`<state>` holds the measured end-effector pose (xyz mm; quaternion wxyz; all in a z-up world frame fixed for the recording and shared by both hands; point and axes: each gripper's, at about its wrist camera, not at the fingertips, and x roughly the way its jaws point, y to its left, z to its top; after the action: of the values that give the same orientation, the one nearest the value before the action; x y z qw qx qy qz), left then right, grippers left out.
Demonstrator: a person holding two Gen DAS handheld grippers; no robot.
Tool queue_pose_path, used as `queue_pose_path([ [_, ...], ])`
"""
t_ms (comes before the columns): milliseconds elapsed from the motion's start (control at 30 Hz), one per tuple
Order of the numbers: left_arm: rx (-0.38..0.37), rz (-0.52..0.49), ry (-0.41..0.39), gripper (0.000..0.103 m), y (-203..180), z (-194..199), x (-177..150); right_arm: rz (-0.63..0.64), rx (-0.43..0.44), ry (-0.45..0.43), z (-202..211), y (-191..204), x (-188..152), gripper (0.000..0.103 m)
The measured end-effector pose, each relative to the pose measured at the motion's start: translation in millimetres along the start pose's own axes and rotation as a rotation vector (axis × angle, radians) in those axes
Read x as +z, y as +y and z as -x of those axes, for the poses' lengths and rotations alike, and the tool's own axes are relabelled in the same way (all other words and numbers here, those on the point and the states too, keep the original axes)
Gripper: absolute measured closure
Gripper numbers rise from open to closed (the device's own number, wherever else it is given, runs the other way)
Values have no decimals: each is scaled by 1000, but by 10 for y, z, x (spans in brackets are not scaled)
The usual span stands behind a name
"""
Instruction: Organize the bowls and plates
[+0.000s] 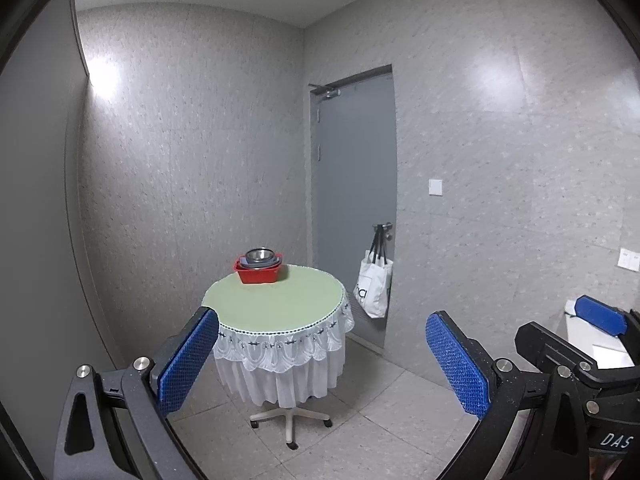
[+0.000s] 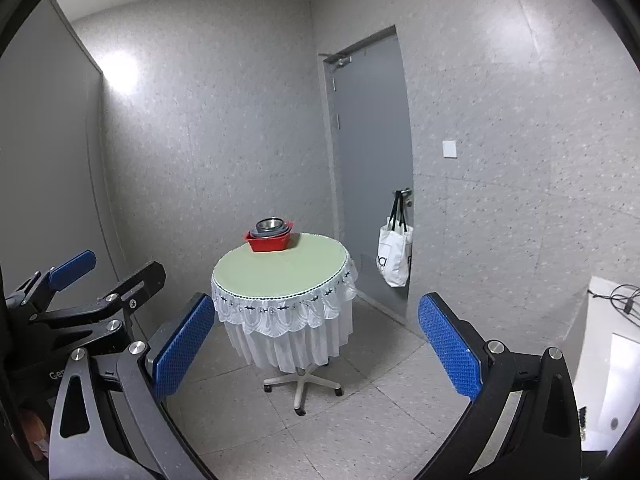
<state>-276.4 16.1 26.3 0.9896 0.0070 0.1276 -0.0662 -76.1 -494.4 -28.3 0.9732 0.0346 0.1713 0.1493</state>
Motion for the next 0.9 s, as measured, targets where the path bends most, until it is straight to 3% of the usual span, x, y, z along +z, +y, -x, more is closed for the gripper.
queue_pose_path([
  [267,39,-8,-28,0,-242,706,-92,17,31,-28,378,-233,-29,0],
  [567,70,27,-3,1,-758,989,-162,68,59,-15,620,-732,-87,0],
  [900,97,11,-6,0,-1428,1050,4,58,88,-21,732,-1172,-124,0],
])
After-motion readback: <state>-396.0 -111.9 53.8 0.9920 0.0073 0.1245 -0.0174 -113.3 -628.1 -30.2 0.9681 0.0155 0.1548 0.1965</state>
